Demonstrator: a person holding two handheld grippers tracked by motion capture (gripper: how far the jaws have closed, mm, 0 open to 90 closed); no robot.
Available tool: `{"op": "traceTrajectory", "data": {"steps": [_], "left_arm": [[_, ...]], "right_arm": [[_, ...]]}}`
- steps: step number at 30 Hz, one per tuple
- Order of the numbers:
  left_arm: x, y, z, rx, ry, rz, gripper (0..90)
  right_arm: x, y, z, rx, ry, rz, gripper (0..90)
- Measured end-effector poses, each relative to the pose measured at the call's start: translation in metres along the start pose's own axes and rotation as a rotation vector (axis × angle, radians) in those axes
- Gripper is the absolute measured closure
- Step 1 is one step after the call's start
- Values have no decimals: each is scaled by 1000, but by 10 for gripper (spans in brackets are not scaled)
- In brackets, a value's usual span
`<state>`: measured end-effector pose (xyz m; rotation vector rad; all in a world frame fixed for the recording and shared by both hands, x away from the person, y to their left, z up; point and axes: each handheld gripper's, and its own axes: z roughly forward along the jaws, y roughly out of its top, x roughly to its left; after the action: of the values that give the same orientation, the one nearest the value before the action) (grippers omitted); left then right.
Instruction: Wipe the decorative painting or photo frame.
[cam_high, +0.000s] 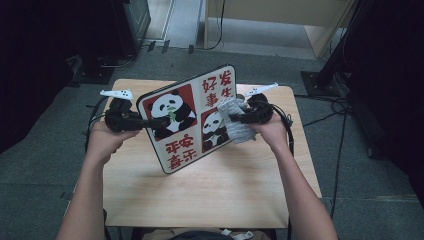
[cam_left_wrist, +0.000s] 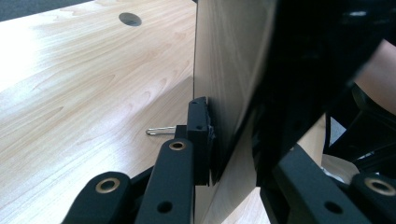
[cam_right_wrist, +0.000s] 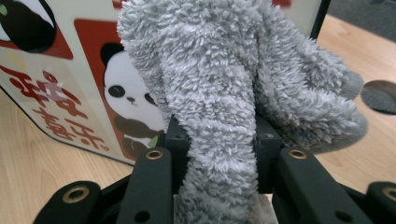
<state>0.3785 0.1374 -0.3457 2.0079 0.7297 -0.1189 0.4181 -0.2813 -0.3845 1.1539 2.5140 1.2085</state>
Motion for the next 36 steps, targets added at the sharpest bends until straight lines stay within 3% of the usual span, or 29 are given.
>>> {"op": "traceTrajectory", "data": {"steps": [26,36], "left_arm": [[0,0,0,11,-9,8,790],[2,1,0,15,-18,16,788]], "right_arm": [[-1,-30,20,46,4,34,680],[-3,-45,29,88,0,56,679]]}}
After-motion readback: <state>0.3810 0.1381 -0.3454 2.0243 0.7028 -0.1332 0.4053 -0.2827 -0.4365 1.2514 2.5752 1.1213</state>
